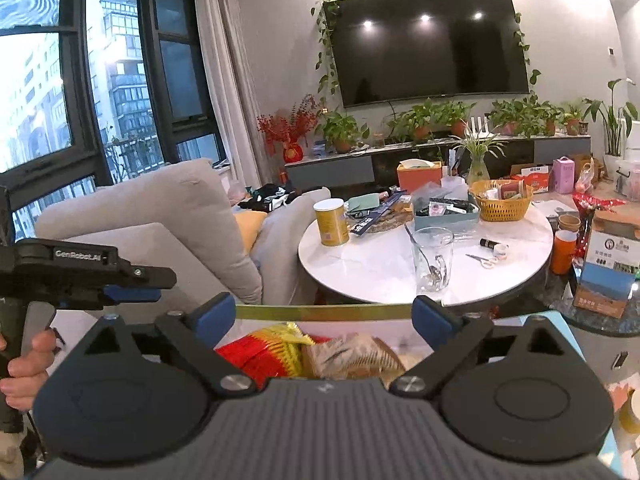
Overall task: Organize snacks
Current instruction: 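Carry both bags over the green box and open both grippers to drop them, then move the left gripper to the red-lettered cracker packet while the right gripper moves to the clear cookie packet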
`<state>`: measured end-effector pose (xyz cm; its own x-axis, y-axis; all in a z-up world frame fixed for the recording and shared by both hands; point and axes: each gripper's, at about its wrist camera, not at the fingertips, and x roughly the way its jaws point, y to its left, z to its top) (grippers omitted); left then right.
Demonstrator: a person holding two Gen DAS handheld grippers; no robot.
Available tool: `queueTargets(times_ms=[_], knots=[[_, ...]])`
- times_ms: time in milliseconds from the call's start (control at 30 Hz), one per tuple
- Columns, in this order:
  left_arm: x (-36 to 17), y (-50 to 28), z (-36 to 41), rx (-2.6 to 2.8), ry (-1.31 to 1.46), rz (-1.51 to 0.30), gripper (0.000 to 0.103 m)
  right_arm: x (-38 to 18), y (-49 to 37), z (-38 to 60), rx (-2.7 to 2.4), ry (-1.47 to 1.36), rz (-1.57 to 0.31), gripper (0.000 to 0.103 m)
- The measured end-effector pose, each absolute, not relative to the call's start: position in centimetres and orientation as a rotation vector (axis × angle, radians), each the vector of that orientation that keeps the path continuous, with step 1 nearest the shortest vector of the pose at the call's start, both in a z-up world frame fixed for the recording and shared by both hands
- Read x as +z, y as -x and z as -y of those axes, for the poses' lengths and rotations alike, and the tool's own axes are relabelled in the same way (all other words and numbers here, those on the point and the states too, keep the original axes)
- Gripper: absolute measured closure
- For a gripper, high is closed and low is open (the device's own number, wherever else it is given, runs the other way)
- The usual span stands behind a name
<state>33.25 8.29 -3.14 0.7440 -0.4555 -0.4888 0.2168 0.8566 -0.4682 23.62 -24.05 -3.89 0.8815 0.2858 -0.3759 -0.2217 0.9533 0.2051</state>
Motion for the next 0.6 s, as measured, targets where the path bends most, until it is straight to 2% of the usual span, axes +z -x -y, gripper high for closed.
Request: queueTargets(times_ms=[333, 433, 600], knots=[[-2.9, -26.3, -11.6, -0.309, 0.373, -0.643, 0.059, -3.7, -18.9, 22.3, 0.367, -0.161, -0.462, 0.013], [-3.4, -24.5, -13.2, -0.264, 0.365, -0.655, 0.055, -4.2, -17.6, 20.8, 0.419, -0.135, -0.478, 0.013], [-5.3, -22.2, -16.2, -0.205, 0.381, -0.702, 0.055, -6.2, -16.8, 18.0, 0.519, -0.1, -0.558, 0.013]])
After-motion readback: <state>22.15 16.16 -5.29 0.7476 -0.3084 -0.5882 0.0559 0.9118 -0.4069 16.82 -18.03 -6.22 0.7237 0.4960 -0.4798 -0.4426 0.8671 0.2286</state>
